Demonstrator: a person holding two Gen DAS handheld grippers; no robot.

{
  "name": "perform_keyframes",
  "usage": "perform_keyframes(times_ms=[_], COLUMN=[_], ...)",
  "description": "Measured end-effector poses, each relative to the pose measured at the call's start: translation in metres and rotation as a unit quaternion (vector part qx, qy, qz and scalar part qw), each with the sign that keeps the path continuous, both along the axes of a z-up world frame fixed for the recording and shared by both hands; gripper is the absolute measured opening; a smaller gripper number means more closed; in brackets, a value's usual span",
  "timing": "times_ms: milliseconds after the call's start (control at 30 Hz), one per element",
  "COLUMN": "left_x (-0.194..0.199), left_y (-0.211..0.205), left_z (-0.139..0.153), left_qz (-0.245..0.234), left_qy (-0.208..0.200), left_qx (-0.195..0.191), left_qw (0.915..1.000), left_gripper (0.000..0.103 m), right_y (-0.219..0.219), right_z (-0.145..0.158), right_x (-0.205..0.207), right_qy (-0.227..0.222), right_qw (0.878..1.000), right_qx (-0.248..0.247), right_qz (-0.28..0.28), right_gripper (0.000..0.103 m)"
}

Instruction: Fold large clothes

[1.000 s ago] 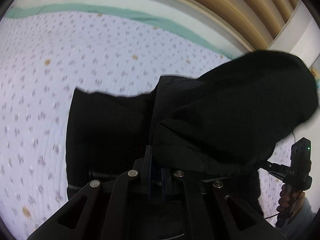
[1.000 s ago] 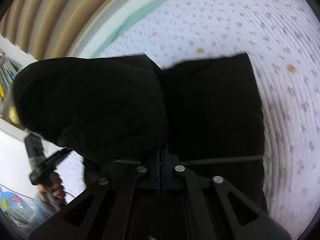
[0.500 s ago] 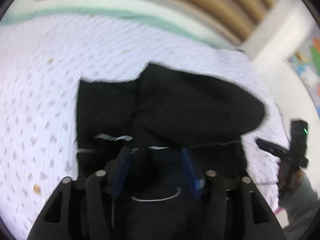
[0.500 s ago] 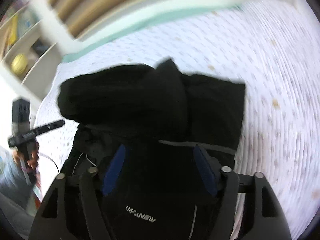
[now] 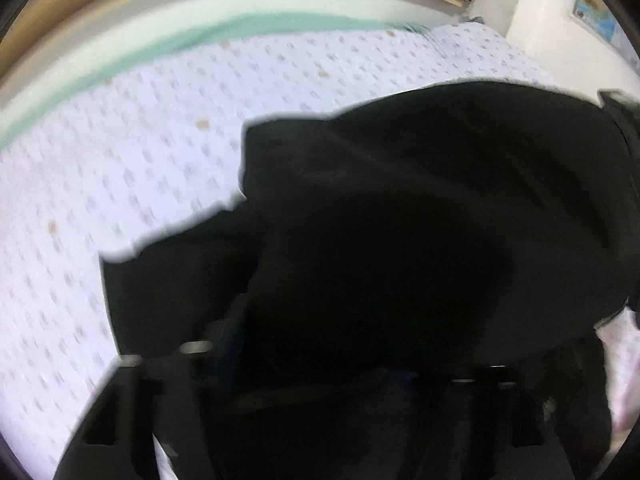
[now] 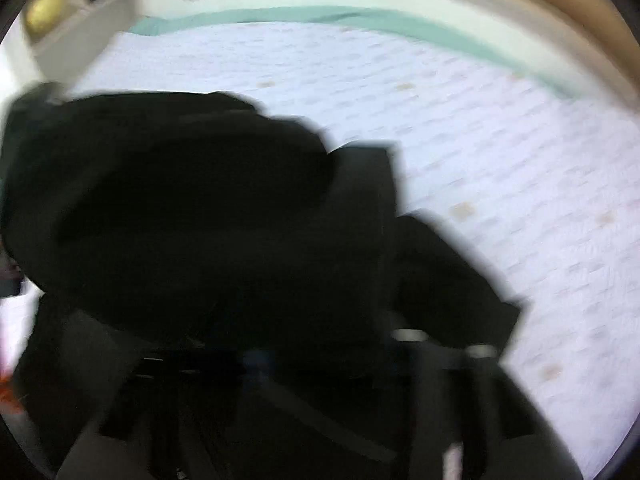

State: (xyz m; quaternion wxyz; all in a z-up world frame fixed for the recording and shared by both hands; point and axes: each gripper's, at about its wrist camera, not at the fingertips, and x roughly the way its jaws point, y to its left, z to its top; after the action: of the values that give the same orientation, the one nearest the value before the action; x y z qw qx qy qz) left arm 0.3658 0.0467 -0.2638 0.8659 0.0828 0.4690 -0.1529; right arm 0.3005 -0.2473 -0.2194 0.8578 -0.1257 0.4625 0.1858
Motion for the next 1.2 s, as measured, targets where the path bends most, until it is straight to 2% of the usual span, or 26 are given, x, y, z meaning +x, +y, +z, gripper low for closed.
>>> perform_keyframes(times_ms=[33,133,167,233,300,333,467,533,600,633,667,700,733,800,833,900,1000,1100,1200], left_x=[0.005,0.012,0.009,0.001,-0.012,-0.017,-0.054,-0.070,-0.078,-0.081,-0.086,-0.090,-0.094,-0.102,-0.104,-0.098,-0.090,-0.067,-0.040], left_y=[0.000,0.014,0.017,0.015,0.016,0.017,0.030,0.037,0.045,0.050,0.056,0.061,0.064,0.069,0.069,0.062,0.045,0.013,0.005], left_z=[0.002,0.020,0.024,0.021,0.004,-0.005,-0.049,-0.060,-0.055,-0.048,-0.037,-0.024,-0.012,0.018,0.034,0.067,0.092,0.090,0.058], left_qz=[0.015,0.068,0.076,0.068,0.059,0.060,0.090,0.097,0.109,0.119,0.128,0.134,0.136,0.134,0.128,0.113,0.087,0.058,0.049], left_qy=[-0.018,-0.071,-0.085,-0.089,-0.067,-0.055,0.014,0.016,0.021,0.026,0.025,0.020,0.013,-0.016,-0.032,-0.063,-0.088,-0.089,-0.037], left_qx=[0.011,-0.024,-0.028,-0.011,0.011,0.014,0.018,0.007,-0.016,-0.036,-0.059,-0.078,-0.084,-0.086,-0.087,-0.096,-0.118,-0.105,-0.100], left_qw=[0.9997,0.9948,0.9930,0.9937,0.9959,0.9966,0.9957,0.9952,0.9937,0.9919,0.9896,0.9877,0.9870,0.9871,0.9875,0.9869,0.9853,0.9887,0.9930], left_gripper=[0.021,0.015,0.014,0.013,0.012,0.011,0.005,0.005,0.007,0.012,0.022,0.029,0.042,0.046,0.046,0.046,0.046,0.045,0.045], right_y=[-0.002,-0.012,-0.010,-0.001,0.006,0.006,-0.006,-0.011,-0.014,-0.015,-0.019,-0.024,-0.030,-0.038,-0.045,-0.057,-0.061,-0.036,-0.009], right_z=[0.006,0.030,0.034,0.028,0.007,-0.004,-0.044,-0.053,-0.056,-0.054,-0.050,-0.044,-0.036,-0.019,-0.002,0.031,0.071,0.082,0.060], right_x=[0.005,0.004,-0.002,-0.017,-0.033,-0.039,-0.070,-0.080,-0.084,-0.088,-0.093,-0.098,-0.105,-0.114,-0.116,-0.114,-0.104,-0.081,-0.062], right_qy=[-0.030,-0.089,-0.110,-0.138,-0.122,-0.107,-0.042,-0.034,-0.019,-0.006,0.003,0.009,0.006,-0.018,-0.039,-0.060,-0.080,-0.067,-0.027], right_qw=[0.999,0.994,0.993,0.990,0.992,0.993,0.999,0.999,1.000,0.999,0.999,0.999,0.999,0.999,0.997,0.995,0.988,0.986,0.989], right_qx=[-0.008,0.037,0.031,-0.009,-0.040,-0.040,-0.010,0.003,0.010,0.022,0.031,0.037,0.027,-0.025,-0.034,0.005,0.074,0.105,0.112], right_qz=[-0.013,-0.042,-0.038,-0.013,0.009,0.011,-0.007,-0.014,-0.020,-0.024,-0.022,-0.019,-0.020,-0.034,-0.051,-0.085,-0.111,-0.109,-0.098], right_gripper=[0.015,0.011,0.011,0.009,0.009,0.008,0.008,0.009,0.015,0.022,0.040,0.052,0.061,0.061,0.061,0.061,0.063,0.063,0.063])
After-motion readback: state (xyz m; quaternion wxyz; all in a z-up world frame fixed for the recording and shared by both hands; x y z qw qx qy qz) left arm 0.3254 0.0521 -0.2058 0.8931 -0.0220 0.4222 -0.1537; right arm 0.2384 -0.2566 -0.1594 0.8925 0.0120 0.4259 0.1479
